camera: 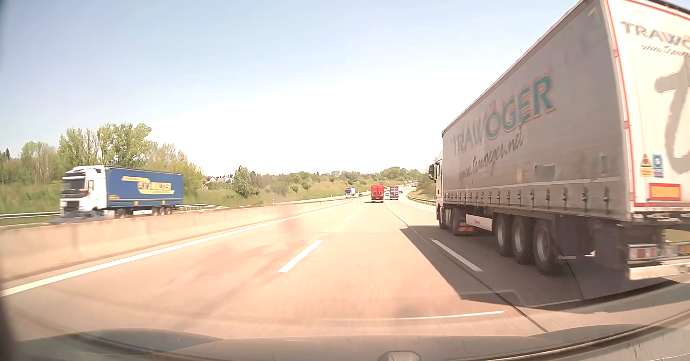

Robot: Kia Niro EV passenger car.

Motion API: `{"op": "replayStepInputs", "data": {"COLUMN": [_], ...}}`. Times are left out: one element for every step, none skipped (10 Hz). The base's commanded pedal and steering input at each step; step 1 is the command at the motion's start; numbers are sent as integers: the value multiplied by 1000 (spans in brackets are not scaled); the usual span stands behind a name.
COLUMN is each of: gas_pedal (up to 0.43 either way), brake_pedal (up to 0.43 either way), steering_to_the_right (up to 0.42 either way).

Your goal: Follow the waypoints while adhering to traffic rules and regulations

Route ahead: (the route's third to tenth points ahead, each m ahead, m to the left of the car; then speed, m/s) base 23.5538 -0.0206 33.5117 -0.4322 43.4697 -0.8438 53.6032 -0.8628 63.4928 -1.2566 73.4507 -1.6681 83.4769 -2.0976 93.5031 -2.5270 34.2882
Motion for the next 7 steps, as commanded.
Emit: {"op": "replayStepInputs", "data": {"gas_pedal": [248, 260, 260, 260, 260, 260, 260], "brake_pedal": [0, 0, 0, 0, 0, 0, 0], "steering_to_the_right": [1, 1, 1, 1, 1, 1, 1]}}
